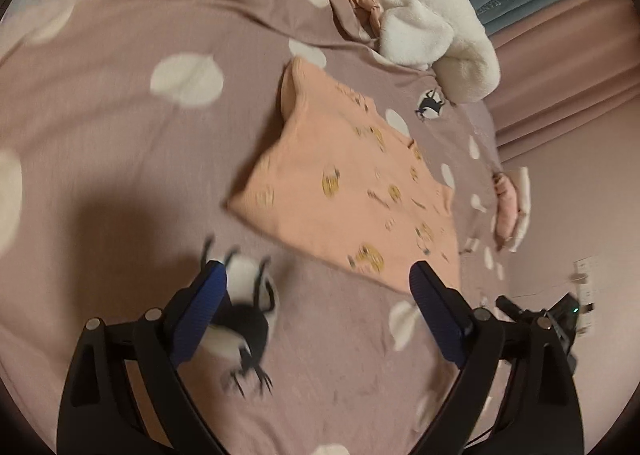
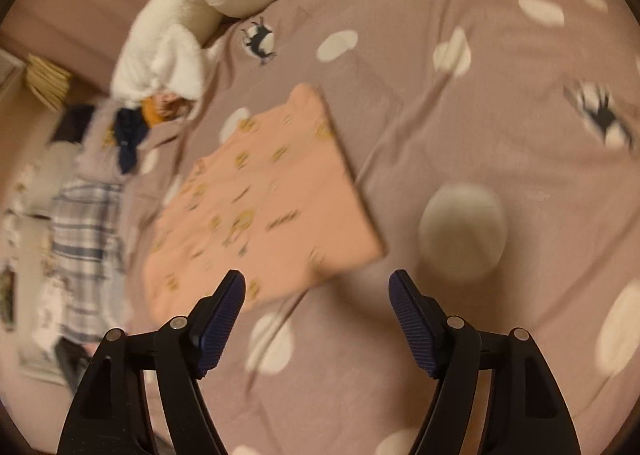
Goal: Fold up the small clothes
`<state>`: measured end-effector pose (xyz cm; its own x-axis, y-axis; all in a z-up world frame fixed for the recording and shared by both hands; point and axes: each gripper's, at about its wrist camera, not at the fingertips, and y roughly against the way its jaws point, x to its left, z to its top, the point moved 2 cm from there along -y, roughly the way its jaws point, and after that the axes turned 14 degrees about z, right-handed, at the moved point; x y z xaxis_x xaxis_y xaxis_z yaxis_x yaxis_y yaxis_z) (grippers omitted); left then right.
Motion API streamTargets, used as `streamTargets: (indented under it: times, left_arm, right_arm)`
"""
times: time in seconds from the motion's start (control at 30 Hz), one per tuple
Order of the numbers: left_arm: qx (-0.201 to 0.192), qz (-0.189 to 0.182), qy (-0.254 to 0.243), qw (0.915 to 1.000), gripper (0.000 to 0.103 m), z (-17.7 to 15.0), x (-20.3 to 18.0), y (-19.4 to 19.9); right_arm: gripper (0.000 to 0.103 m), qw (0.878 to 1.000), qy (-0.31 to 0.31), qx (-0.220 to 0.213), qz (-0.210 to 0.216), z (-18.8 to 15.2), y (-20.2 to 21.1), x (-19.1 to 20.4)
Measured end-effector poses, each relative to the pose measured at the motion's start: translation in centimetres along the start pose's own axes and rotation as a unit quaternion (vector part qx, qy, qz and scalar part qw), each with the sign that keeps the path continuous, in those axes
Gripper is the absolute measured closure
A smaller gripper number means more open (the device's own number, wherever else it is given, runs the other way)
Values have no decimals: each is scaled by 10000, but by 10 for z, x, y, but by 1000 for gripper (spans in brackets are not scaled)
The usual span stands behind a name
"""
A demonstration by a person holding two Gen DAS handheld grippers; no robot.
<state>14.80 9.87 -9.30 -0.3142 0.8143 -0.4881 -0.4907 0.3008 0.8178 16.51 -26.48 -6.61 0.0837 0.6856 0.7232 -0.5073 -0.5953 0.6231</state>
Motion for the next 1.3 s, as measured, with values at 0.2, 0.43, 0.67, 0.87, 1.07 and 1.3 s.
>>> streamTargets:
  times: [0.2,0.43,0.67,0.87,1.07,1.3]
  left_arm:
    - [146,-233,265,9993,9,-18,6,-17]
    - [117,-539,605,9966,11,5,11,-52]
    - [27,-770,656,9949,11,30,-4,-69]
    - [-169,-350,707,9967,50,50,-14,-83]
    - [-123,-226,937,9953,73,59,-15,-94]
    - [-327,39,424,9986,94,52,-34,-70]
  right_arm:
    - [29,9958,-314,251,817,-24,-27,-2]
    - [29,9821,-1191,386,1408,-19,-83,-34]
    - [29,9794,-1094,247,1678,8,-94,-29]
    - [29,9794,-966,148,1767,27,-110,-22]
    - [64,9890,-522,33,1383,32,-118,-16]
    - [87,9886,-576,-77,1391,31,-110,-21]
